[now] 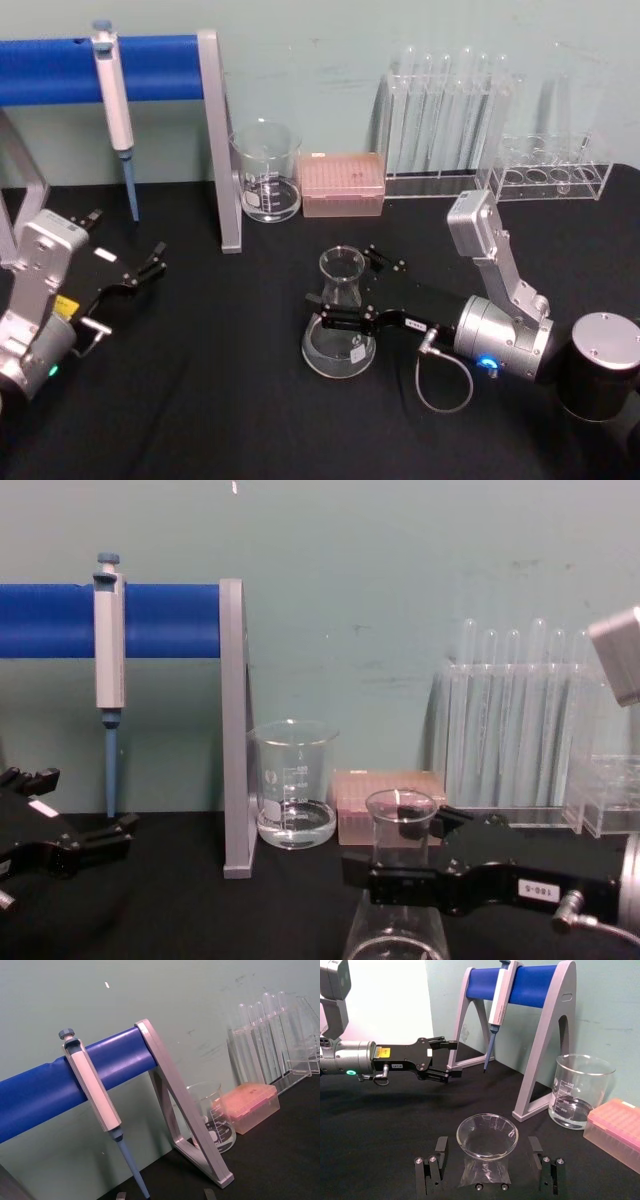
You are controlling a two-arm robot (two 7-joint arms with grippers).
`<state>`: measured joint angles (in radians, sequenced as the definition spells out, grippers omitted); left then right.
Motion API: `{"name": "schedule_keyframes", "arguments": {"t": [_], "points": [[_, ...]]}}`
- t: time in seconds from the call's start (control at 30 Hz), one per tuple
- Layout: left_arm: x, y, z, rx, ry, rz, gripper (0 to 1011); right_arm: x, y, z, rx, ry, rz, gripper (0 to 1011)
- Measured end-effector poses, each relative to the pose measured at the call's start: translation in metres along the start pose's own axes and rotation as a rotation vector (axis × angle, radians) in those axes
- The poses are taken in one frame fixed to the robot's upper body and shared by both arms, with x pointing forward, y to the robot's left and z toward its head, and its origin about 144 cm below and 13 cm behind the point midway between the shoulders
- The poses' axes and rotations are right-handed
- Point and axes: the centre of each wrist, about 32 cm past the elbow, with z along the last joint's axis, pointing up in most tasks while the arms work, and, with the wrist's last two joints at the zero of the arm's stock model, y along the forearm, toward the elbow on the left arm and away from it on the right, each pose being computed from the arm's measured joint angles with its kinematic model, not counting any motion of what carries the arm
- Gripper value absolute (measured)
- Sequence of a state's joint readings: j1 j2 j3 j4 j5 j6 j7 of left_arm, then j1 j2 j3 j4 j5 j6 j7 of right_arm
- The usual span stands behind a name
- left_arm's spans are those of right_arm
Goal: Grasp the erlenmeyer flask with one hand, shake it three times, then place it back.
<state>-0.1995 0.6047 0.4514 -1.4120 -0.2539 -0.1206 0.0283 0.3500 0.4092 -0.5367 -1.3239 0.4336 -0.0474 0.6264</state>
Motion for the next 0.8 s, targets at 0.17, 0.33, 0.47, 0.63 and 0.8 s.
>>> {"name": "schedule_keyframes", "arguments": {"t": [0.17,0.33,0.47,0.63,0.8], "points": [[0.0,0.0,0.0,0.0,0.0,0.0,1001,0.0001,0.0,0.0003,0.001,0.0,0.0,1000],[0.0,0.0,0.0,0.0,0.0,0.0,1001,0.0002,-0.0001,0.0004,0.003,0.0,0.0,1000],[0.0,0.0,0.0,0.0,0.0,0.0,1001,0.0002,0.0,0.0005,0.003,0.0,0.0,1000],[0.0,0.0,0.0,0.0,0.0,0.0,1001,0.0002,-0.0001,0.0005,0.003,0.0,-0.001,1000],[0.0,0.0,0.0,0.0,0.0,0.0,1001,-0.0001,-0.0024,0.0021,-0.011,-0.005,0.003,1000]]}}
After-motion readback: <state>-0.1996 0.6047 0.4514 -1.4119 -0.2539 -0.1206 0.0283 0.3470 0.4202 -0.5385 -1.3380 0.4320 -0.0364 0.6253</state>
